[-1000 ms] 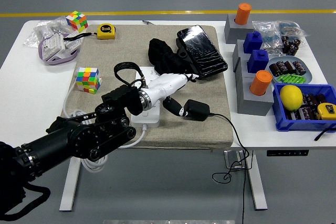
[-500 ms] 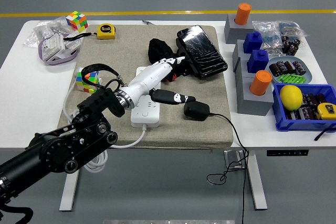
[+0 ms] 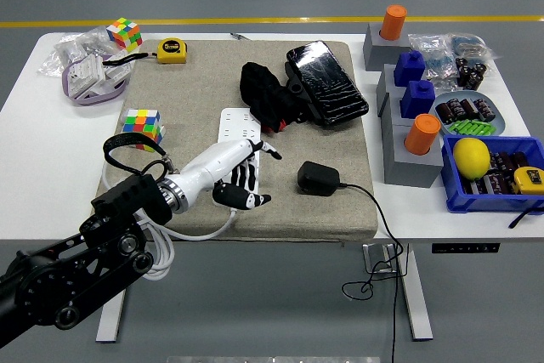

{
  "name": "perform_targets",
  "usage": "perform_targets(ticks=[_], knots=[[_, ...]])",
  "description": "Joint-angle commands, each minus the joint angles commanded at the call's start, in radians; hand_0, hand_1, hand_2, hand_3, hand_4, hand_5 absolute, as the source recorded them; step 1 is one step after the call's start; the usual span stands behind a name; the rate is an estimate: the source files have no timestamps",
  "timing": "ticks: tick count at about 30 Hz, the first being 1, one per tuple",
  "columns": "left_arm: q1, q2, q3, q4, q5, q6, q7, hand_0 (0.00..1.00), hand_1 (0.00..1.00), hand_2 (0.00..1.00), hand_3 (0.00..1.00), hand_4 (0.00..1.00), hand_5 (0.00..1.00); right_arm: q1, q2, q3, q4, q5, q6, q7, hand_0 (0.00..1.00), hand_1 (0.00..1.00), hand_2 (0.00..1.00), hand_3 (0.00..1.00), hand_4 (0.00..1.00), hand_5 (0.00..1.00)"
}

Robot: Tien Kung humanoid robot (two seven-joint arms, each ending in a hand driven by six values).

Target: Pull the plug out and thorw away

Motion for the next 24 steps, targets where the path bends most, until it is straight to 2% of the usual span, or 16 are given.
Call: perform_targets(ticks=[3, 4, 6, 18, 24], knots=[[0.018, 0.005, -0.017, 0.007, 0.017, -0.029, 0.021, 0.068, 0.034, 0.115, 0.736, 0.532, 0.002, 0.000, 0.001, 0.001, 0.002, 0.001, -0.001, 0.001, 0.567, 0.645, 0.668, 0.566, 0.972, 0.479], [0.019, 0.005, -0.020, 0.008, 0.019, -0.032, 0.023, 0.066, 0.031, 0.110, 0.664, 0.480, 0.002, 0.001, 0.001, 0.001, 0.002, 0.001, -0.001, 0.001, 0.566, 0.645, 0.668, 0.566, 0.972, 0.480], [0.031, 0.006, -0.037, 0.012, 0.033, -0.050, 0.041, 0.066, 0.031, 0.110, 0.664, 0.480, 0.002, -0.001, 0.002, 0.003, 0.003, 0.002, -0.001, 0.001, 0.566, 0.645, 0.668, 0.566, 0.972, 0.480], [0.047, 0.004, -0.065, 0.046, 0.074, -0.069, 0.059, 0.053, 0.026, 0.108, 0.653, 0.476, 0.002, -0.008, 0.006, 0.011, 0.002, -0.001, 0.000, 0.001, 0.567, 0.644, 0.668, 0.566, 0.972, 0.480], [0.040, 0.004, -0.080, 0.070, 0.080, -0.079, 0.066, 0.053, 0.025, 0.107, 0.648, 0.474, 0.002, -0.008, 0.009, 0.017, 0.000, -0.002, 0.001, 0.001, 0.566, 0.645, 0.668, 0.566, 0.973, 0.481]])
